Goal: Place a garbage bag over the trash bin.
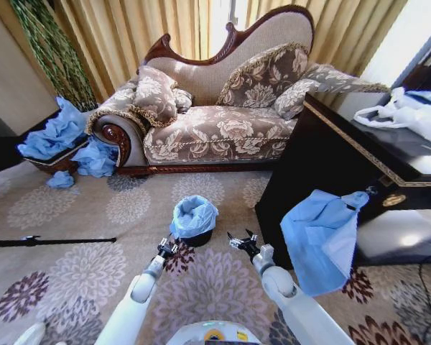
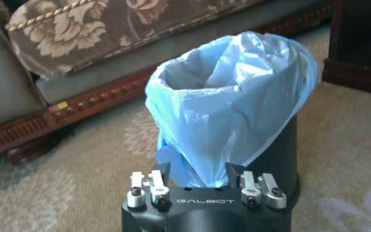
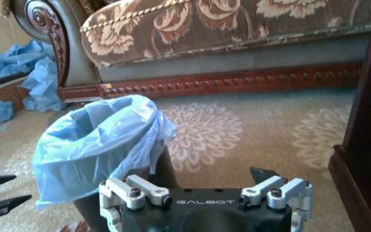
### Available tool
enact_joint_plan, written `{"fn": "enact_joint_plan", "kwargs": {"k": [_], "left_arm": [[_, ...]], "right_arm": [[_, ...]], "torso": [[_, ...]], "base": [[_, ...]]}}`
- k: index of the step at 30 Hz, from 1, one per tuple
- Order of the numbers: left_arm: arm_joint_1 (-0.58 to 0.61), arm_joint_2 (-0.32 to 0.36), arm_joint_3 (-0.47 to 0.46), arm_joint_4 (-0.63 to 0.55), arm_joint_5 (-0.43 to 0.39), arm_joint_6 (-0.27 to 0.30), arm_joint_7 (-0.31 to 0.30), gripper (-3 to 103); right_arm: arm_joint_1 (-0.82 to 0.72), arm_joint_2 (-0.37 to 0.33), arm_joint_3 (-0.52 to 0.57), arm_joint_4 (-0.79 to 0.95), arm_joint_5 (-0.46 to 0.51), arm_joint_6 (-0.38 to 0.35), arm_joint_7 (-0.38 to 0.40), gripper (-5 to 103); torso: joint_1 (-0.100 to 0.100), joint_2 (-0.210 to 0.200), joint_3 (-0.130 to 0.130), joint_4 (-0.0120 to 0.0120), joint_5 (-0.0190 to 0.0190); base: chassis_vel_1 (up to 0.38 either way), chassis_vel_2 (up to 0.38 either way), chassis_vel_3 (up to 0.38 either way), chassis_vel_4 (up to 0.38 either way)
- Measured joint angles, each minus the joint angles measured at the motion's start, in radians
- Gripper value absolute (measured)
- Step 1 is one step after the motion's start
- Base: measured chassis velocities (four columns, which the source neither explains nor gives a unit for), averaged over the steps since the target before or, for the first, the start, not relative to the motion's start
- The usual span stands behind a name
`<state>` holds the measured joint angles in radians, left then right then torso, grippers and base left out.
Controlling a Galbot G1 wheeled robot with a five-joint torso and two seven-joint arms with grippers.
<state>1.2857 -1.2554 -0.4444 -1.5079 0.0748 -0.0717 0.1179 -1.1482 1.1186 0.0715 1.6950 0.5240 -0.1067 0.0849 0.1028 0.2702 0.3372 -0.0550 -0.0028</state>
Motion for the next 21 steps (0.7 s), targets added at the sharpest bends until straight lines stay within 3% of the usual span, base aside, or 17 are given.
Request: {"fn": "enact_joint_plan", "kwargs": {"k": [2, 5, 9, 12, 13, 15, 17, 19, 21], "left_arm": [[0.026, 0.007, -0.018, -0.025, -0.043, 0.012, 0.008, 71], [0.049, 0.013, -0.036, -0.044, -0.089, 0.018, 0.014, 76], [0.080, 0.020, -0.059, -0.088, -0.162, 0.045, 0.016, 93], [0.119, 0.021, -0.081, -0.208, -0.282, 0.146, -0.009, 99], [0.119, 0.021, -0.081, -0.208, -0.282, 0.146, -0.009, 99], [0.137, 0.020, -0.081, -0.311, -0.368, 0.248, -0.060, 100], [0.142, 0.021, -0.081, -0.344, -0.395, 0.281, -0.074, 100], [0.158, 0.025, -0.087, -0.433, -0.455, 0.359, -0.110, 100], [0.162, 0.030, -0.092, -0.464, -0.475, 0.383, -0.122, 100]], "right_arm": [[-0.010, -0.005, 0.008, 0.020, 0.000, 0.000, 0.000, 100], [-0.017, -0.010, 0.015, 0.033, -0.001, 0.000, -0.001, 100], [-0.019, -0.013, 0.021, 0.048, -0.003, 0.003, -0.001, 100], [0.001, -0.012, 0.019, 0.084, 0.008, -0.001, 0.011, 100], [0.001, -0.012, 0.019, 0.084, 0.008, -0.001, 0.011, 100], [0.031, -0.011, 0.006, 0.102, 0.022, -0.005, 0.028, 97], [0.043, -0.011, -0.001, 0.105, 0.026, -0.006, 0.035, 97], [0.074, -0.014, -0.020, 0.109, 0.033, -0.009, 0.040, 88], [0.091, -0.015, -0.029, 0.109, 0.036, -0.013, 0.042, 83]], "torso": [[0.000, 0.000, 0.000, -0.0001, 0.0001], [0.000, 0.000, 0.000, 0.0001, 0.0001], [0.000, 0.000, 0.000, 0.0001, 0.0001], [0.000, 0.000, 0.000, 0.0000, 0.0000], [0.000, 0.000, 0.000, 0.0000, 0.0000], [0.000, 0.000, 0.000, 0.0001, 0.0002], [0.000, 0.000, 0.000, 0.0000, 0.0002], [0.000, 0.000, 0.000, 0.0001, 0.0002], [0.000, 0.000, 0.000, 0.0001, 0.0002]], "base": [[0.000, 0.000, 0.000, 0.000], [0.000, 0.000, 0.000, 0.000], [0.000, 0.000, 0.000, 0.000], [0.000, 0.000, 0.000, 0.000], [0.000, 0.000, 0.000, 0.000], [0.000, 0.000, 0.000, 0.000], [0.000, 0.000, 0.000, 0.000], [0.000, 0.000, 0.000, 0.000], [0.000, 0.000, 0.000, 0.000]]}}
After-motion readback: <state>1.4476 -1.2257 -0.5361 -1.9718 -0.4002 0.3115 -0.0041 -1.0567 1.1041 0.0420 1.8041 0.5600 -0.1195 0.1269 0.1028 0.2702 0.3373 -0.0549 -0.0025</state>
